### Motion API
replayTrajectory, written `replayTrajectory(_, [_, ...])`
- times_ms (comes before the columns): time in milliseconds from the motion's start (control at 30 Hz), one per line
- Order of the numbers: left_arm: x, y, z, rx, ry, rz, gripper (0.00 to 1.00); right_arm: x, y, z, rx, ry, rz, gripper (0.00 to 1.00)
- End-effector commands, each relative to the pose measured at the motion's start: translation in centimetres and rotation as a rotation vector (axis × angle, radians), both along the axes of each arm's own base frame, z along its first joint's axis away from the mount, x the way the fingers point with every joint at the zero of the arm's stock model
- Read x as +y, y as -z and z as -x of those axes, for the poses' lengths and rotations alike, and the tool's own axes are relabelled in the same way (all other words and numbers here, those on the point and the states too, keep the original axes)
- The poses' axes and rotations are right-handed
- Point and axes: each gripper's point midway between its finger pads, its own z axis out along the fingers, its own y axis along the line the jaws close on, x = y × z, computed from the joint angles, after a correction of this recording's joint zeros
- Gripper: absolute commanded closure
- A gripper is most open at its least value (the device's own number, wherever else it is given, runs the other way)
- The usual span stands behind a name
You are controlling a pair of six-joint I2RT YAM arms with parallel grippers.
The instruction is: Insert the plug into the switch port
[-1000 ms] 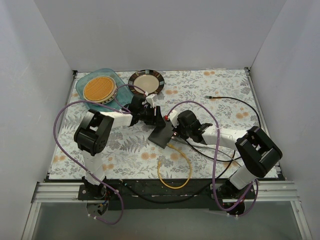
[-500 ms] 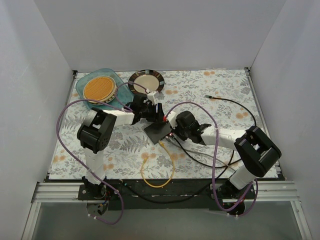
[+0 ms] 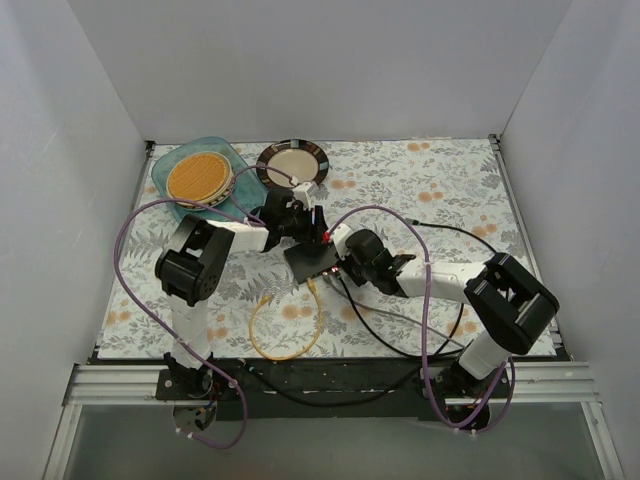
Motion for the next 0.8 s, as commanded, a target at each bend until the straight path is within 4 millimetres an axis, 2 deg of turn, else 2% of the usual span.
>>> replayTrajectory(0, [-2.4,2.5,12.7,0.373,0.247,0.006,0.52,5.8,-12.9,-6.3,-0.373,0.104,-0.456,0.99])
replayTrajectory(467, [-2.1,2.0,14.0,0.384,0.265,0.042,0.52,6.2,-13.0,-6.7,-0.394,0.128,-0.505,0.99])
replayTrajectory(767, [-2.0,1.9,14.5,0.378,0.281,0.048,0.52,6.2,-14.8,-6.6,-0.461,0.119,-0.538,0.99])
